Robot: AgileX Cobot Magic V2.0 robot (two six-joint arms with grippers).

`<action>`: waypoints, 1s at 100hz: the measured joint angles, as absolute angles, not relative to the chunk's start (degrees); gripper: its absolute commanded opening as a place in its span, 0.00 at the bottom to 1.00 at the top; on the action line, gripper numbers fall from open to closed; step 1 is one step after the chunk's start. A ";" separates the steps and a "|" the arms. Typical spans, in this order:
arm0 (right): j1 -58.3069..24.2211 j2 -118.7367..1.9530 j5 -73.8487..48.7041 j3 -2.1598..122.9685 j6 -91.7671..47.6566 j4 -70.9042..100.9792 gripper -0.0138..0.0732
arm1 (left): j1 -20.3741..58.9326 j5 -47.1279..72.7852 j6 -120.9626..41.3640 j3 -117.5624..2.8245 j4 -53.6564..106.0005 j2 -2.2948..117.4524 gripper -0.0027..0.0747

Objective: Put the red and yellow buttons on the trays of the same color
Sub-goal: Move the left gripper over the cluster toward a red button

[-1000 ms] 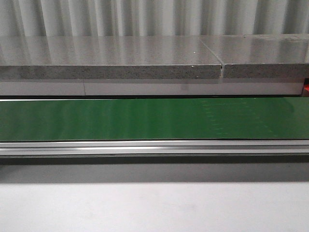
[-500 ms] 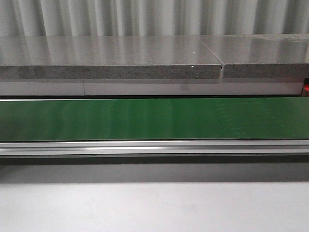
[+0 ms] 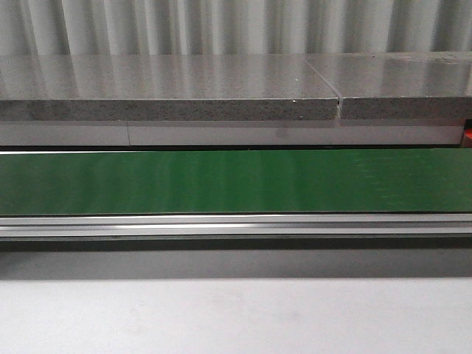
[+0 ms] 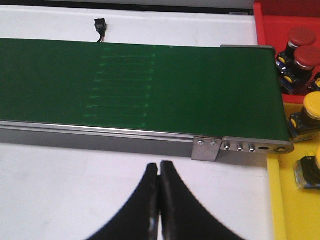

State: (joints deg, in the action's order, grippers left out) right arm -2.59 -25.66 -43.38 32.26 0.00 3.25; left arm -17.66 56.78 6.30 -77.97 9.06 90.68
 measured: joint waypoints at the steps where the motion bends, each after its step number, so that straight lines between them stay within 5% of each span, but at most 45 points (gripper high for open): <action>1: -2.59 -25.66 -43.38 32.26 0.00 3.25 0.10 | -17.89 56.94 6.30 -77.97 9.06 90.85 0.61; 43: -2.59 -25.66 -43.38 32.26 0.00 3.25 0.10 | -26.06 60.88 12.20 -89.40 10.26 101.59 0.61; 100: -2.59 -25.66 -43.38 32.26 0.00 3.25 0.10 | -26.53 65.52 15.12 -100.88 10.52 117.00 0.61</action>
State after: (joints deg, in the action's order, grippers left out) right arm -2.59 -25.66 -43.38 32.26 0.00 3.25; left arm -26.53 65.52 15.12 -100.88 10.52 117.00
